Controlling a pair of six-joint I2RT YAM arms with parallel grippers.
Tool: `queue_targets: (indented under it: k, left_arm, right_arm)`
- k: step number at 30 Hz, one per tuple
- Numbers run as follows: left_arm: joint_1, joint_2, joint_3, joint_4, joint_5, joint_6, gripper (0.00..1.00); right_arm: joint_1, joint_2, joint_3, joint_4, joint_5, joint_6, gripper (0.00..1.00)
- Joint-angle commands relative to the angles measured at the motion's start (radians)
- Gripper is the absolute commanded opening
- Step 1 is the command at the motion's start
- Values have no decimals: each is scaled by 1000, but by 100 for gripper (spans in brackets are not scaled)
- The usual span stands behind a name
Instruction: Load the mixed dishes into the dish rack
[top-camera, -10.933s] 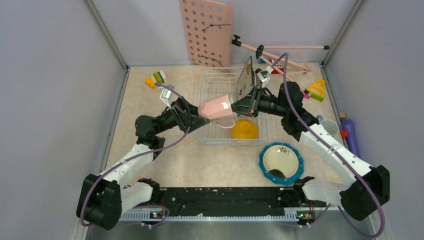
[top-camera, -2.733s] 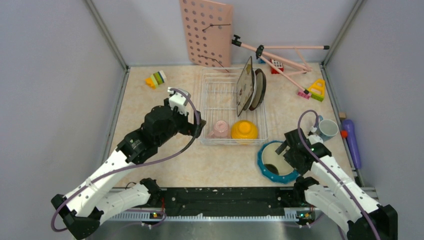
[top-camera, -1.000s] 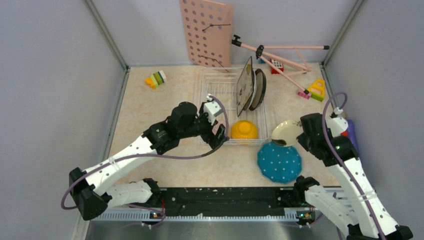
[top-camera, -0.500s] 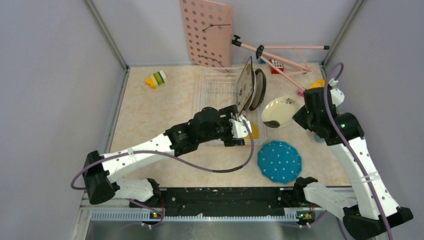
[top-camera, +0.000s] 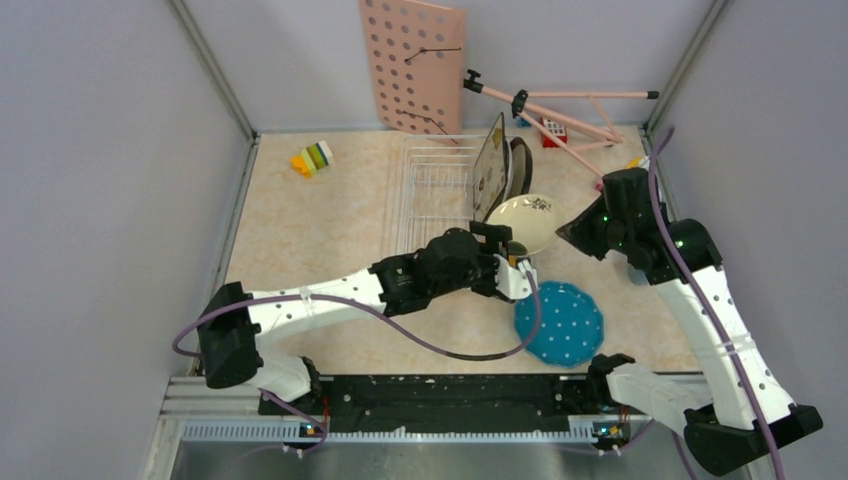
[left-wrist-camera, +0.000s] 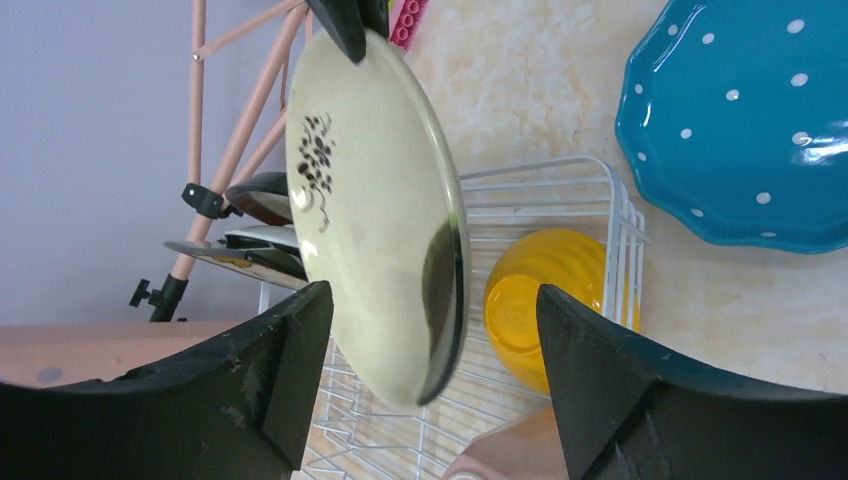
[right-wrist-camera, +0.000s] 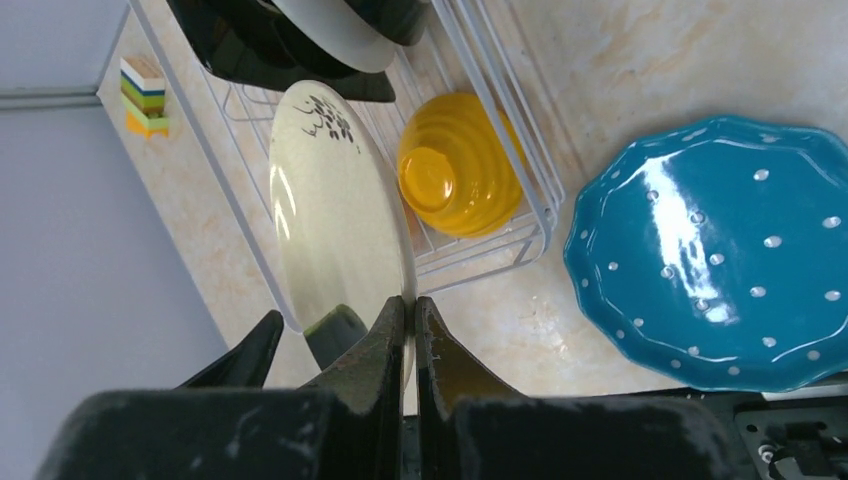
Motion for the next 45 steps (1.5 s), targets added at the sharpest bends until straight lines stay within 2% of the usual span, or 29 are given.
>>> queue_targets:
  k: [1, 5, 6, 8, 10, 14, 15, 18, 20, 21, 23, 26, 28, 31, 35, 38, 45]
  left_arm:
    - [-10, 4, 39, 70, -47, 35, 71]
    - [-11, 14, 36, 73, -67, 35, 32]
    - [-11, 14, 36, 72, -68, 36, 25]
    - [-16, 18, 36, 62, -67, 45, 16]
    - [-27, 12, 17, 70, -78, 62, 1]
    - [-34, -17, -30, 123, -109, 58, 0]
    - [-34, -28, -34, 129, -113, 44, 0]
    - [-33, -65, -24, 112, -116, -27, 0]
    - [-29, -94, -1, 68, -112, -108, 0]
    - [-25, -109, 12, 33, -96, -149, 0]
    - [-18, -145, 25, -25, -69, -241, 0]
    - [-9, -197, 46, -46, -138, -425, 0]
    - [12, -215, 74, -68, -206, -536, 0]
    - [109, -222, 123, -114, -192, -713, 0]
    - [325, -232, 129, -70, 117, -1014, 0]
    - [414, -220, 122, -6, 175, -1115, 0]
    - [545, -78, 211, -1, 307, -1287, 0]
  right_arm:
    - [-6, -22, -30, 92, -95, 48, 0]
    - [-6, -26, -59, 120, -146, 67, 0]
    - [-6, -29, -66, 127, -158, 75, 0]
    - [-6, -33, -78, 138, -176, 86, 0]
    - [-7, -39, -89, 146, -179, 96, 0]
    - [-7, -47, -100, 162, -178, 99, 1]
    - [-6, -51, -100, 169, -171, 94, 9]
    - [-7, -71, -75, 143, -76, 83, 61]
    - [-7, -86, -36, 88, 38, 80, 78]
    - [-7, -95, -13, 64, 91, 69, 82]
    - [-7, -111, 26, 30, 193, 51, 83]
    - [-6, -151, 43, 14, 344, 39, 83]
    - [-7, -181, 30, 25, 397, 33, 83]
    - [-6, -223, -11, 56, 431, 25, 83]
    - [-6, -247, -40, 61, 466, 20, 83]
    - [-6, -256, -62, 69, 472, 16, 83]
    - [-7, -277, -136, 91, 467, -8, 83]
